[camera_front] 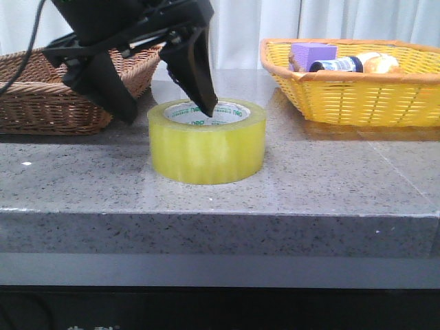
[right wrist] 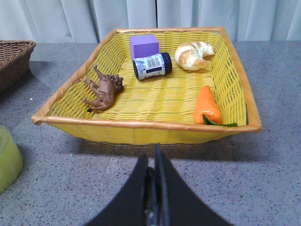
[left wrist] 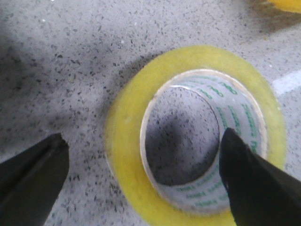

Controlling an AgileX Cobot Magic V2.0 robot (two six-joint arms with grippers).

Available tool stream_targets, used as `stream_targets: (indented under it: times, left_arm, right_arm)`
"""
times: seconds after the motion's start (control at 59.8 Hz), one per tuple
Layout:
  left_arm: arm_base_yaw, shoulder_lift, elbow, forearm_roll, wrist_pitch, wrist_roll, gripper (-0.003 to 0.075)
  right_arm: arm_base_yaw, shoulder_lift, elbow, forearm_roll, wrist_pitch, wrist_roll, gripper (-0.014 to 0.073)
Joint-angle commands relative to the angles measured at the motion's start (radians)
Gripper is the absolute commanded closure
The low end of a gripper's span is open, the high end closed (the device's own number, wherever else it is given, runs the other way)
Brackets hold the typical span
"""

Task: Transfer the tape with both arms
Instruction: 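Lower the left gripper onto the tape roll rim and grasp it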

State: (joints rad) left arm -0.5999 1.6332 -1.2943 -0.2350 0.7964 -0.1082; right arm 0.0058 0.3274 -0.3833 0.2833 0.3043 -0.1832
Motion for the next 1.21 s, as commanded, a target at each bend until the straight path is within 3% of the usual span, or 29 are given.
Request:
stream_targets:
  times: [0.0,0.151,0.402,0.502,0.954,1.188]
  left_arm:
    - [-0.007,-0.021,-0.047,-0.025,-0.037,-0.007,0.0085]
    - [-0.007,-0.007,-0.047,-0.025,-0.042,-0.007,0.0171]
    - [-0.007,-0.005,-0.047,-0.025,-0.042,-0.007,0.0450]
    - [-0.007,-0.005,-0.047,-0.025,-0.042,-0.007,0.0523]
    - [-0.007,-0.005,-0.047,-0.025,-0.042,-0.007,0.0559]
    - [-0.007,-0.005,-0.047,-0.025,-0.042,-0.007,0.0684]
  right_arm:
    - [-0.003,0.006,-0.025,0.009,-0.087,-0.012,0.0662]
    - [-0.003,0.006,-0.025,0.009,-0.087,-0.012,0.0662]
    - [-0.003,0.006,-0.025,0.009,-0.087,-0.012,0.0662]
    - [-0.003,0.006,-0.025,0.009,-0.087,-0.012,0.0662]
    - [-0.003,0.006,-0.025,0.009,-0.087,-0.012,0.0662]
    - [-0.003,0.006,-0.025,0.009,-0.087,-0.012,0.0662]
